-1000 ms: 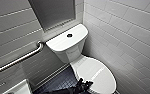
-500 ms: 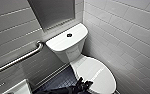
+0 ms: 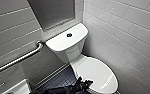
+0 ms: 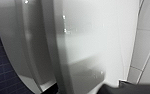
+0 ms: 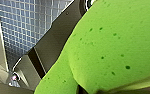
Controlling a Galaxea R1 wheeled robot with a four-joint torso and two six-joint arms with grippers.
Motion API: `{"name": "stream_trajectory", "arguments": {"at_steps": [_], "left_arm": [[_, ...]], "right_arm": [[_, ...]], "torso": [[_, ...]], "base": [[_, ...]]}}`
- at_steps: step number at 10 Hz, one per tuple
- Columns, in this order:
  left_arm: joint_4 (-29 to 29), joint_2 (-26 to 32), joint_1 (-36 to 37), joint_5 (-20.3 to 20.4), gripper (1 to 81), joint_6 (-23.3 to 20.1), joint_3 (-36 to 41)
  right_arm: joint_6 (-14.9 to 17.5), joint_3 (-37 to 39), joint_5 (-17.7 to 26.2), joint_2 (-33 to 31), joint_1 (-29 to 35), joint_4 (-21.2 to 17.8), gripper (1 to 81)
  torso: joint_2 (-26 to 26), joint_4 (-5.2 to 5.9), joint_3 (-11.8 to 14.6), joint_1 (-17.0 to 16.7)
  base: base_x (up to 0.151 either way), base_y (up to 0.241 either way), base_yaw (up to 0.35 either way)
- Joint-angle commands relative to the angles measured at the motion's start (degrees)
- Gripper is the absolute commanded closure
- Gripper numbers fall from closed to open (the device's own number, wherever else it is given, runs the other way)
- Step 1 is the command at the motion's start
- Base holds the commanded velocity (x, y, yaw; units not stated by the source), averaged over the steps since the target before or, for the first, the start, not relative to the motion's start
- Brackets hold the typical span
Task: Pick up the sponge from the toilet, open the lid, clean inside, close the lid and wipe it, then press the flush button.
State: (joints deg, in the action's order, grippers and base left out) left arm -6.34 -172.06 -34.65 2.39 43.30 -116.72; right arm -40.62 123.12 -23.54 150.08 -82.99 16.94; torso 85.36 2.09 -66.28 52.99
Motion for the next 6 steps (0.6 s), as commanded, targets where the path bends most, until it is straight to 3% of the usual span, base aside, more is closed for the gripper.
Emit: {"name": "stream_trajectory", "arguments": {"at_steps": [1,3,4,6], "left_arm": [[1.8,-0.7,10.2,8.0,1.0,-0.9,7.8],[1.8,2.4,10.2,9.7,1.0,-0.8,12.4],[1.8,3.7,10.2,10.1,1.0,-0.8,14.8],[1.2,6.5,10.2,11.4,1.0,0.9,17.7]], "right_arm": [[-0.3,0.1,3.1,-1.0,-1.0,1.2,81.1],[-0.3,0.3,3.1,-0.8,-1.0,1.3,81.1],[-0.3,0.1,3.0,-0.7,-1.0,1.3,81.1],[-0.3,0.2,3.0,-0.8,-1.2,1.3,81.1]], "torso": [[0.0,0.0,3.4,0.0],[0.0,0.0,6.8,0.0],[0.0,0.0,2.9,0.0],[0.0,0.0,5.1,0.0]], "base": [[0.0,0.0,0.0],[0.0,0.0,0.0],[0.0,0.0,0.0],[0.0,0.0,0.0]]}}
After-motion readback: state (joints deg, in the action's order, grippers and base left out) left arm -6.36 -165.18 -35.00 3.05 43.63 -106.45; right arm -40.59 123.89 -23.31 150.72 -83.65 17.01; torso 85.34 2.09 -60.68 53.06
